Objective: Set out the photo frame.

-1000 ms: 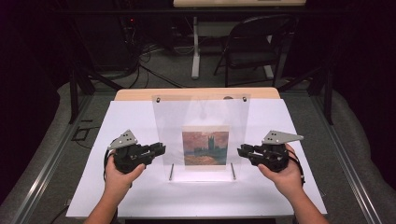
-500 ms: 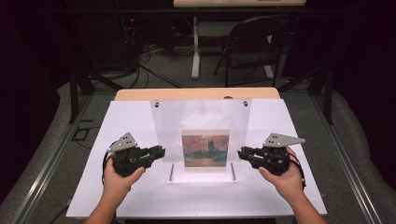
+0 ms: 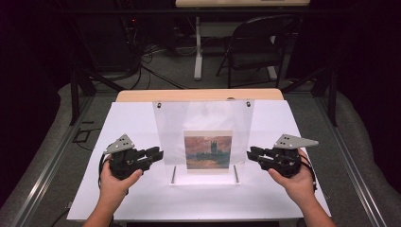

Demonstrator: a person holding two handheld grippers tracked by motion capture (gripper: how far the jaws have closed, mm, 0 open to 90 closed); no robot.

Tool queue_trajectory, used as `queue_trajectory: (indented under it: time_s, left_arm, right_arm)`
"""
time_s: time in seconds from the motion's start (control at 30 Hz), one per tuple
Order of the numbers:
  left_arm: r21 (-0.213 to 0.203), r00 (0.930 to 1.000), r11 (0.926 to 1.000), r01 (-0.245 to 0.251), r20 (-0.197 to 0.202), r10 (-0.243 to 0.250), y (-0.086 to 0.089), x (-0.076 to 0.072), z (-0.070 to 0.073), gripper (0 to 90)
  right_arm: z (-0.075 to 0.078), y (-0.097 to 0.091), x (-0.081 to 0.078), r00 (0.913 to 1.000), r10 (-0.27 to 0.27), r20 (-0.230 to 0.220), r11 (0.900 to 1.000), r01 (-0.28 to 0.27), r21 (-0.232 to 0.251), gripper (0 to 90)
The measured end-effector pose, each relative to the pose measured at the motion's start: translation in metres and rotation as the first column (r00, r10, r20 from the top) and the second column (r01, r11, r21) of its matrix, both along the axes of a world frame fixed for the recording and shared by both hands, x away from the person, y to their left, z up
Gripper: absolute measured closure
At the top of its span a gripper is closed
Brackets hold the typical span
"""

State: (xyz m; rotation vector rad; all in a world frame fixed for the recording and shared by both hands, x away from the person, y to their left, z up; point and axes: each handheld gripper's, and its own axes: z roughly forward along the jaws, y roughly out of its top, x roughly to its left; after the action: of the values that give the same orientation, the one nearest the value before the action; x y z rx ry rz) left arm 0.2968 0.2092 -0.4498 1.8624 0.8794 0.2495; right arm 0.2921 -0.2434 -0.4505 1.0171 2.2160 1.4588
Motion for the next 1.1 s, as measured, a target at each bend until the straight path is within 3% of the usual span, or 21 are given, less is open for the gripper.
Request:
queue_trajectory:
  time_s: [0.33,0.6,0.83,0.93,1.1]
  left_arm:
    - [0.032,0.9964,0.9960,-0.083,0.014,0.083,0.021,-0.004,0.003,53.5]
    - [0.069,0.9845,0.9821,-0.175,0.021,0.174,0.037,-0.005,-0.001,45.8]
    - [0.065,0.9780,0.9758,-0.209,0.007,0.209,0.044,-0.005,-0.019,45.6]
    - [0.072,0.9750,0.9725,-0.222,0.001,0.222,0.046,-0.006,-0.029,45.5]
    - [0.057,0.9698,0.9687,-0.242,-0.020,0.243,0.053,-0.010,-0.047,45.6]
  right_arm:
    - [0.002,-0.014,-0.004,0.9987,-0.045,0.023,0.9989,0.046,-0.010,57.0]
    - [0.000,-0.018,-0.006,0.9975,-0.069,0.014,0.9967,0.070,-0.042,50.0]
    - [-0.011,-0.018,-0.004,0.9929,-0.118,0.014,0.9894,0.119,-0.083,50.5]
    - [-0.016,-0.020,-0.004,0.9903,-0.138,0.009,0.9880,0.139,-0.067,50.5]
    - [-0.028,-0.029,-0.007,0.9825,-0.185,0.025,0.9785,0.186,-0.089,50.8]
